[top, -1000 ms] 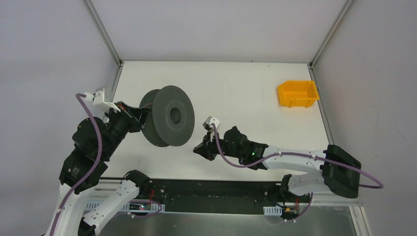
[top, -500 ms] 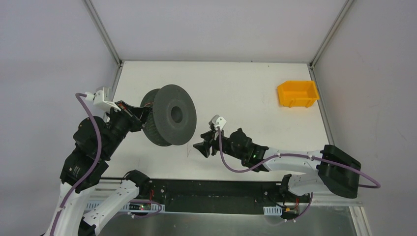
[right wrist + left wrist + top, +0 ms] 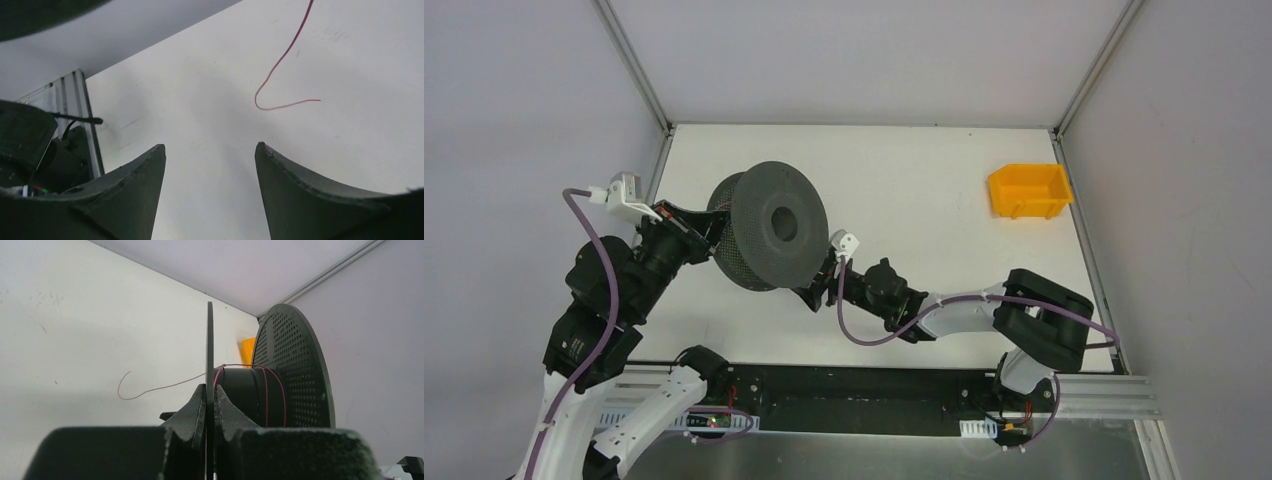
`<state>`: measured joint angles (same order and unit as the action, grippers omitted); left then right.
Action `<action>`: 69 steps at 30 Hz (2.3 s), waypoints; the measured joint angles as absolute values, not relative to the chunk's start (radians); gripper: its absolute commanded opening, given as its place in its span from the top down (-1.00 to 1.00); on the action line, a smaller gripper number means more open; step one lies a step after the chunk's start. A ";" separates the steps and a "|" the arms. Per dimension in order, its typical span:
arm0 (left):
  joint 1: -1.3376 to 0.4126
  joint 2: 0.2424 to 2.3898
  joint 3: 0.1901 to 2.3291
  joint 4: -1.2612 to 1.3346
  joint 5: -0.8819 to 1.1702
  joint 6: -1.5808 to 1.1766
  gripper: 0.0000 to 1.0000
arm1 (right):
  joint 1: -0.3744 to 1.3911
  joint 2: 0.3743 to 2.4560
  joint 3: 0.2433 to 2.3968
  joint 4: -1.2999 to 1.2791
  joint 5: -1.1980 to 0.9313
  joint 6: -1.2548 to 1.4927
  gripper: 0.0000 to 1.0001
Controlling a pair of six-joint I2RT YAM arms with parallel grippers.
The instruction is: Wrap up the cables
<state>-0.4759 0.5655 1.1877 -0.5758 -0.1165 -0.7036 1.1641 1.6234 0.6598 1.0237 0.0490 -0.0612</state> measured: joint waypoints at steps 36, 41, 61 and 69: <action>-0.477 0.561 1.154 -0.523 -0.210 -0.638 1.00 | 1.192 1.418 0.598 1.009 0.063 0.121 0.34; -0.477 0.585 1.153 -0.515 -0.210 -0.648 1.00 | 1.192 1.422 0.542 1.045 0.096 0.067 -0.10; -0.477 0.604 1.197 -0.489 -0.210 -0.747 1.00 | 1.203 1.874 0.787 1.294 0.260 -0.116 0.58; -0.477 0.601 1.197 -0.486 -0.222 -0.718 1.00 | 1.212 1.867 0.720 1.321 0.310 0.070 1.00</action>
<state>-0.4767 0.6014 1.1969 -0.4862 -0.2222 -0.7177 1.2118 1.8668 0.7197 1.3212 0.3099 0.0700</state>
